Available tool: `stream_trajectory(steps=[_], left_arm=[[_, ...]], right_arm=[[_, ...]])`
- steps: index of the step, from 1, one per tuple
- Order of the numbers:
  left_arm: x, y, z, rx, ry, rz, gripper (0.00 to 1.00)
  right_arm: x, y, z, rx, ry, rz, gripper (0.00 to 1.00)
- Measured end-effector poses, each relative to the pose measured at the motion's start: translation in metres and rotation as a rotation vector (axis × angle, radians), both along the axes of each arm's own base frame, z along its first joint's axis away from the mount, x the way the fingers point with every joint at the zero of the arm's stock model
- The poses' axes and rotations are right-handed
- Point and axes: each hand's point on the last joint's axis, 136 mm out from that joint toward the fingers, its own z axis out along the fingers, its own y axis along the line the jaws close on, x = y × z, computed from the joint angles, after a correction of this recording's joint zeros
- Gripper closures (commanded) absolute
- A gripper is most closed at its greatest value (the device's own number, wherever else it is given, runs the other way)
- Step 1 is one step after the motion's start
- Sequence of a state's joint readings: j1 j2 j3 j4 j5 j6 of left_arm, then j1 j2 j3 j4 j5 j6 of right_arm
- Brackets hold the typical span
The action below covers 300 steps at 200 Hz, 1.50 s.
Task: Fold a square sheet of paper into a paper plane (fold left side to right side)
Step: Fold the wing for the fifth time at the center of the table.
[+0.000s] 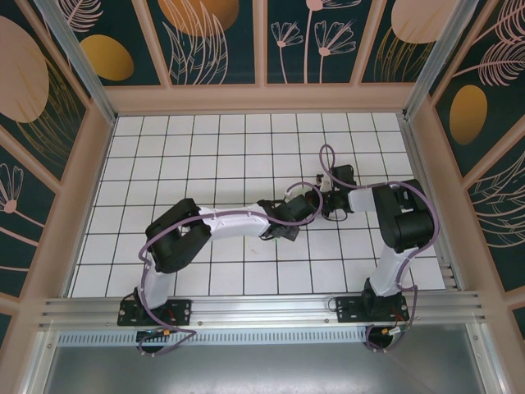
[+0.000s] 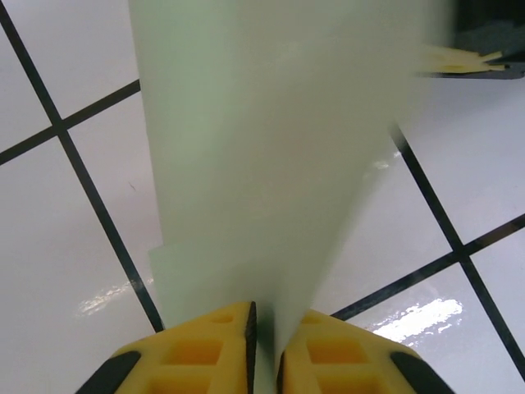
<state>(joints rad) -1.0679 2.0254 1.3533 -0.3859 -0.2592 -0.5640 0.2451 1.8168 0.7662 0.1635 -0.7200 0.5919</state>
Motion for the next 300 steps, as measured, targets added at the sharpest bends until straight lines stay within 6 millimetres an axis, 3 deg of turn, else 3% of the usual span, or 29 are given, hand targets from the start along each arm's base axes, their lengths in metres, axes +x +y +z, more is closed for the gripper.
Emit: stream_trajectory(steps=[39,66,128,164,192,300], left_arm=[[-0.002,-0.003,-0.004,-0.049,0.031,-0.010,0.89],[0.000,-0.004,-0.002,-0.095,0.056,-0.008,0.90],[0.003,-0.007,-0.002,-0.175,0.110,0.001,0.91],[0.002,-0.005,-0.006,-0.214,0.154,0.008,0.91],[0.003,-0.008,-0.003,-0.256,0.179,0.009,0.91],[0.005,-0.020,0.004,-0.356,0.227,-0.001,0.91]], right_arm=[[0.000,0.000,0.001,0.001,-0.012,0.015,0.84],[0.000,-0.002,0.007,-0.002,-0.034,0.019,0.71],[-0.006,-0.044,0.014,-0.096,-0.060,-0.079,0.54],[-0.011,-0.055,0.037,-0.105,-0.124,-0.105,0.43],[-0.018,-0.049,0.047,-0.058,-0.154,-0.078,0.43],[-0.032,-0.018,0.032,0.027,-0.103,0.017,0.45]])
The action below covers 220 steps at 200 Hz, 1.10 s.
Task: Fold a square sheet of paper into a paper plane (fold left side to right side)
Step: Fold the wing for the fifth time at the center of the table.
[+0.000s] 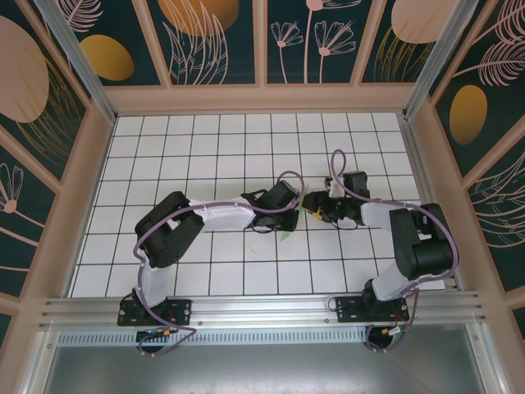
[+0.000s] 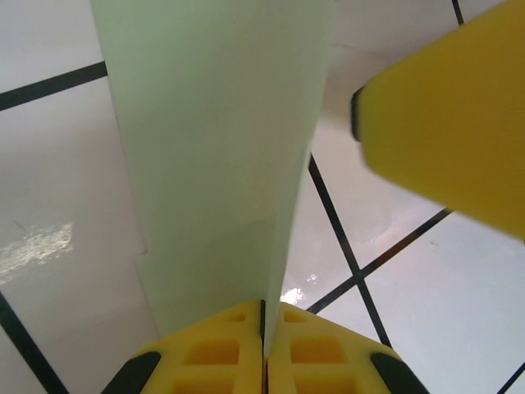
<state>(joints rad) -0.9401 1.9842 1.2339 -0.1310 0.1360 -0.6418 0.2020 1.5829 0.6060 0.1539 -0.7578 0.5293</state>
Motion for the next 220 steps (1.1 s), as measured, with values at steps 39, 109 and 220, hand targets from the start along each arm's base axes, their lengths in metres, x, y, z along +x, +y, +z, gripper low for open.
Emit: stream_trajectory(steps=[39,109,220], left_arm=[[-0.002,-0.002,0.001,-0.011,0.011,-0.002,0.91],[-0.001,-0.006,0.003,-0.039,0.021,-0.002,0.85],[-0.002,0.008,0.009,-0.052,0.028,0.022,0.41]], right_arm=[[0.000,0.007,-0.009,-0.007,0.028,0.018,0.45],[0.010,0.011,-0.015,-0.053,0.052,0.015,0.47],[0.011,0.011,-0.019,-0.069,0.092,0.013,0.49]])
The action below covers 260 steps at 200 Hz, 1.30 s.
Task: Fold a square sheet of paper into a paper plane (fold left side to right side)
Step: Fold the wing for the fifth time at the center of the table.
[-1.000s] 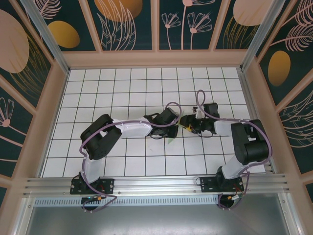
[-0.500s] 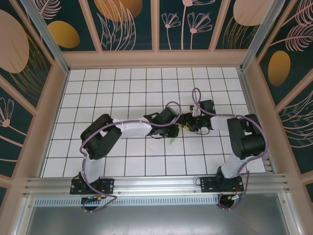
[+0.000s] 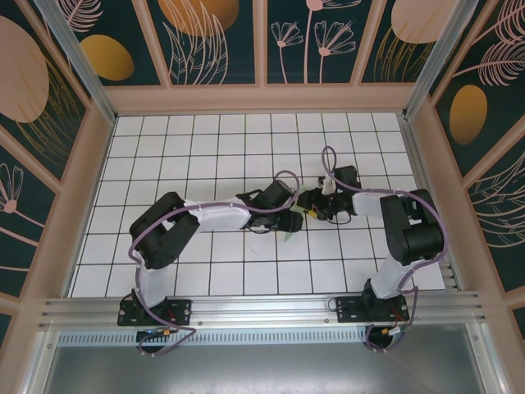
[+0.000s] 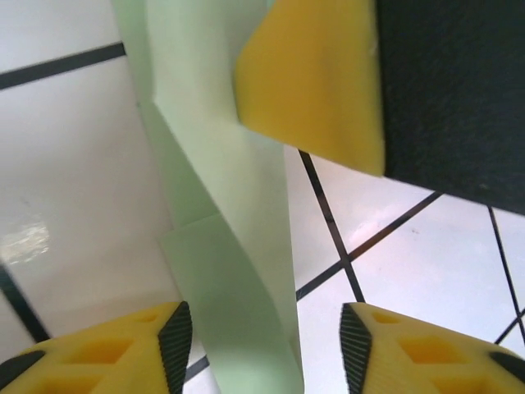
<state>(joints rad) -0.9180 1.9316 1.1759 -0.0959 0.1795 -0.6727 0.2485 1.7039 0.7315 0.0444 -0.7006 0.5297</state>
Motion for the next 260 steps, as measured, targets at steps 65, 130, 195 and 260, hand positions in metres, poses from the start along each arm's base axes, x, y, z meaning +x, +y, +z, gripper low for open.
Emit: stream_trajectory(steps=[65,130,195,260], left_arm=[[0.036,0.030,0.043,-0.138,-0.037,0.089,0.44],[0.053,0.019,0.021,-0.176,0.014,0.074,0.51],[0.062,0.002,0.019,-0.216,0.028,0.058,0.75],[0.066,-0.005,0.011,-0.217,0.033,0.041,0.95]], right_arm=[[0.000,0.000,0.000,0.000,0.001,0.000,0.49],[0.000,0.000,0.000,-0.001,0.002,0.000,0.49],[0.000,0.000,0.000,-0.001,0.003,0.000,0.49],[0.000,0.000,0.000,-0.002,0.001,0.003,0.49]])
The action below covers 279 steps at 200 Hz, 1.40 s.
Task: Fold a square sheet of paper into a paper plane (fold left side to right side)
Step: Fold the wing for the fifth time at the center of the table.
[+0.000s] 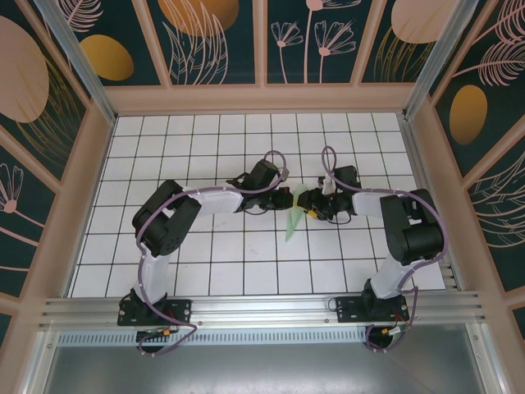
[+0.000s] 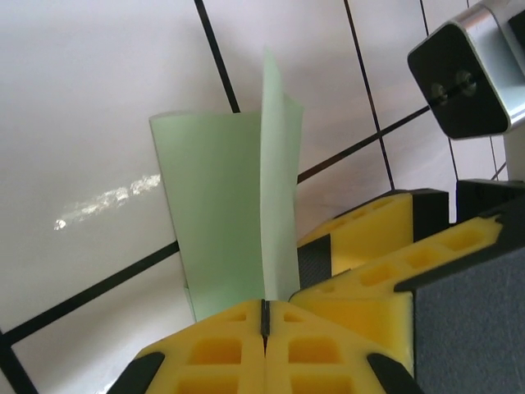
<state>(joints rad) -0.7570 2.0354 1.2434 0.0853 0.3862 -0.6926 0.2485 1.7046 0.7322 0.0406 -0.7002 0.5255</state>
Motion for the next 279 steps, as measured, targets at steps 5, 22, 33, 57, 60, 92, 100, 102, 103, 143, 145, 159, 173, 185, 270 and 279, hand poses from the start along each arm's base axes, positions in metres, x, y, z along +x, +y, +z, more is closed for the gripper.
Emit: stream_trajectory(steps=[5,22,33,57,60,92,100,102,103,143,145,159,173,185,270,279], left_arm=[[0.001,-0.001,0.000,-0.001,-0.004,-0.003,0.96],[0.004,-0.004,0.000,-0.001,-0.016,-0.013,0.96],[0.006,-0.006,-0.001,0.001,-0.021,-0.020,0.96],[0.008,-0.007,-0.006,0.008,-0.027,-0.036,0.96],[0.009,-0.007,-0.006,0.009,-0.026,-0.036,0.96],[0.007,-0.007,-0.013,0.016,-0.022,-0.052,0.96],[0.007,-0.008,-0.013,0.016,-0.023,-0.056,0.96],[0.007,-0.008,-0.013,0.016,-0.024,-0.057,0.96],[0.007,-0.008,-0.013,0.016,-0.024,-0.057,0.96],[0.009,-0.009,-0.009,0.015,-0.041,-0.071,0.96],[0.009,-0.009,-0.009,0.016,-0.041,-0.071,0.96],[0.010,-0.010,-0.008,0.014,-0.046,-0.074,0.96],[0.010,-0.011,-0.007,0.014,-0.049,-0.076,0.96],[0.010,-0.010,-0.007,0.016,-0.048,-0.077,0.96],[0.009,-0.009,-0.009,0.022,-0.042,-0.077,0.96],[0.009,-0.009,-0.009,0.022,-0.042,-0.077,0.96]], right_arm=[[0.000,0.000,0.000,0.000,0.000,0.000,0.49],[0.000,0.000,0.000,-0.001,-0.001,0.001,0.49],[0.000,0.000,0.000,-0.001,-0.002,0.002,0.49],[0.000,0.000,0.000,-0.004,-0.004,0.003,0.49],[0.000,0.000,0.000,-0.005,-0.006,0.003,0.49],[0.000,-0.009,0.001,-0.041,-0.026,-0.015,0.49],[0.001,-0.015,0.001,-0.051,-0.028,-0.034,0.51],[0.001,-0.018,0.002,-0.054,-0.029,-0.040,0.52],[0.001,-0.018,0.002,-0.055,-0.028,-0.043,0.52],[0.015,-0.053,0.003,-0.074,-0.026,-0.152,0.79],[0.015,-0.054,0.003,-0.074,-0.024,-0.157,0.80],[0.019,-0.055,0.001,-0.074,-0.017,-0.162,0.85],[0.025,-0.054,-0.002,-0.075,-0.011,-0.162,0.87],[0.028,-0.054,-0.005,-0.075,-0.007,-0.165,0.87],[0.059,-0.052,0.002,-0.058,-0.035,-0.187,0.89],[0.061,-0.052,0.000,-0.059,-0.033,-0.186,0.89]])
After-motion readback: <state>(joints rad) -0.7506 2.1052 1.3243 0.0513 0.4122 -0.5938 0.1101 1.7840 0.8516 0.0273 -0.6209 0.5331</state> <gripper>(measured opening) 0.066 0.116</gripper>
